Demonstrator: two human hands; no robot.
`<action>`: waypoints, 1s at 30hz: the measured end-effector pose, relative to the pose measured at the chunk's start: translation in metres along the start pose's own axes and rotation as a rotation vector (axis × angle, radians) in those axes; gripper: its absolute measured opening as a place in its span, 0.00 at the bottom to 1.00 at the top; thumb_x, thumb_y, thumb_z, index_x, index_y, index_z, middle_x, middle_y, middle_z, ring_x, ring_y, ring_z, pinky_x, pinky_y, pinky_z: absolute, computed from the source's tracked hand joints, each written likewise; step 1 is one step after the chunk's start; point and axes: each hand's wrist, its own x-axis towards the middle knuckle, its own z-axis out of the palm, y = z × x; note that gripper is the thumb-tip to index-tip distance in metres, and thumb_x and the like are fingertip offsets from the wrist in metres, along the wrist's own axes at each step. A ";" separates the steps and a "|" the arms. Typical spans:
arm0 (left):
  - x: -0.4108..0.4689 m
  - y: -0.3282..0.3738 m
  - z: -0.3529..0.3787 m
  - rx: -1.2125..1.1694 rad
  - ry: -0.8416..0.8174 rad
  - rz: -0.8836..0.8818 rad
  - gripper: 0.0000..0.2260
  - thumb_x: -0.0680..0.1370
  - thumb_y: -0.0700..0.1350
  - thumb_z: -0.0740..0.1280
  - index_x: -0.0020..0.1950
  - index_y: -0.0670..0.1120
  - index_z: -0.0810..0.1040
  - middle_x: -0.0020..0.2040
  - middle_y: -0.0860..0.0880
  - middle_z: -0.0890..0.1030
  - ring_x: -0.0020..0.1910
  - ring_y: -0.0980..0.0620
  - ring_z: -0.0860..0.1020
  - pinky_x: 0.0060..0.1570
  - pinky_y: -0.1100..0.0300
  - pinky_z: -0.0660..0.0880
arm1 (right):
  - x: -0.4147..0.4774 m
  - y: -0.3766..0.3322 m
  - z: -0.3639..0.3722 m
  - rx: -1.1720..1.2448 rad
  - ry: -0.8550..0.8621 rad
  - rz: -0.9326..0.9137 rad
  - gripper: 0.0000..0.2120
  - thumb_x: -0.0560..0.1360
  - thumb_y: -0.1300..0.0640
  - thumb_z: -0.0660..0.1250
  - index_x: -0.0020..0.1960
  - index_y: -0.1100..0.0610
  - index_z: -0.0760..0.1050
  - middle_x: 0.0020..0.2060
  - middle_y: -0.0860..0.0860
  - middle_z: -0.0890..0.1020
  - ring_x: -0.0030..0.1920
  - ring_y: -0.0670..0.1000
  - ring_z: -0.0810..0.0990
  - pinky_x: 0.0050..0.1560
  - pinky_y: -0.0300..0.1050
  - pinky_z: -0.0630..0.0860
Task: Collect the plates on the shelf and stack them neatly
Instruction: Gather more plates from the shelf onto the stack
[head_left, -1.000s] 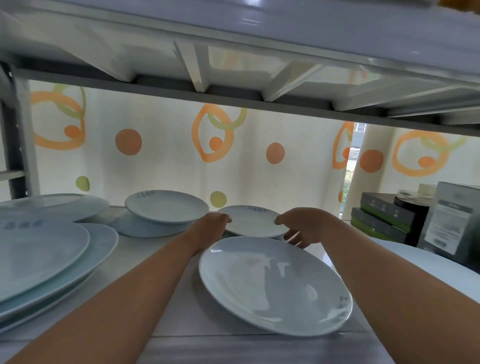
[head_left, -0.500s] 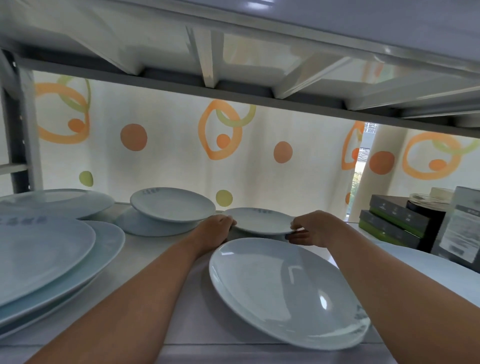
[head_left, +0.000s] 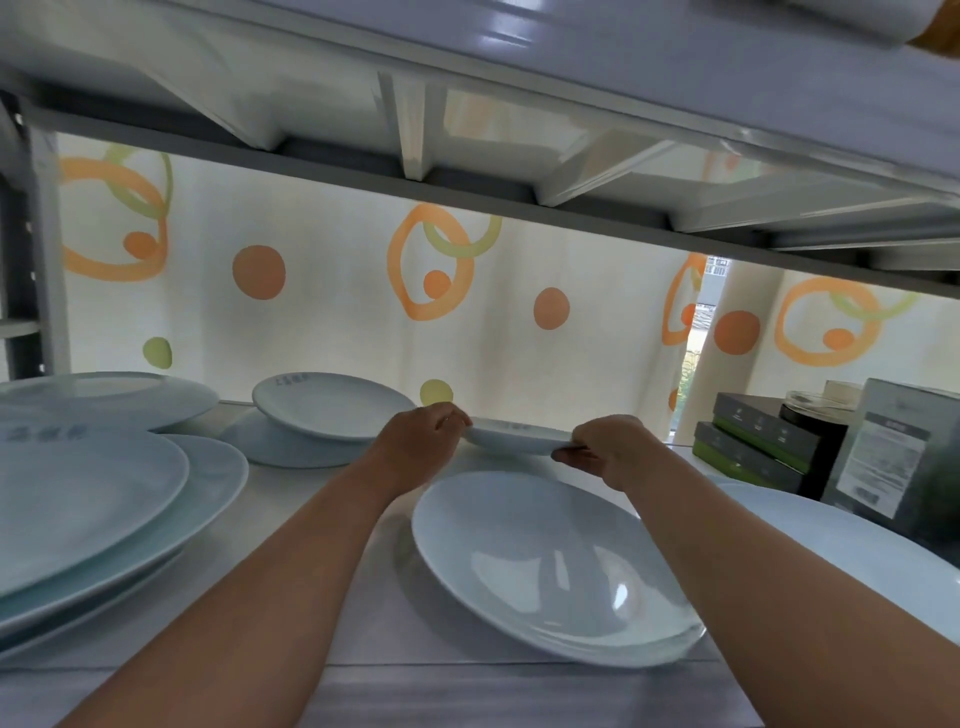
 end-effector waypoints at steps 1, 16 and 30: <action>-0.002 0.003 -0.002 -0.014 0.011 0.011 0.14 0.80 0.44 0.54 0.56 0.49 0.79 0.53 0.48 0.81 0.53 0.49 0.76 0.49 0.60 0.67 | -0.005 -0.001 -0.002 -0.001 -0.001 -0.027 0.06 0.73 0.74 0.58 0.46 0.66 0.69 0.25 0.61 0.78 0.16 0.53 0.77 0.18 0.40 0.76; -0.032 0.083 0.010 -0.028 0.016 0.259 0.09 0.80 0.48 0.58 0.51 0.54 0.79 0.47 0.53 0.80 0.45 0.52 0.75 0.46 0.60 0.67 | -0.067 -0.008 -0.094 0.066 0.040 -0.236 0.17 0.74 0.70 0.61 0.63 0.71 0.68 0.43 0.59 0.76 0.38 0.52 0.79 0.31 0.37 0.80; -0.072 0.159 0.055 0.175 -0.183 0.303 0.14 0.81 0.51 0.55 0.60 0.49 0.76 0.60 0.50 0.79 0.56 0.46 0.76 0.53 0.56 0.70 | -0.121 0.017 -0.179 0.078 0.254 -0.215 0.12 0.75 0.71 0.61 0.58 0.68 0.73 0.36 0.57 0.76 0.33 0.53 0.80 0.40 0.42 0.81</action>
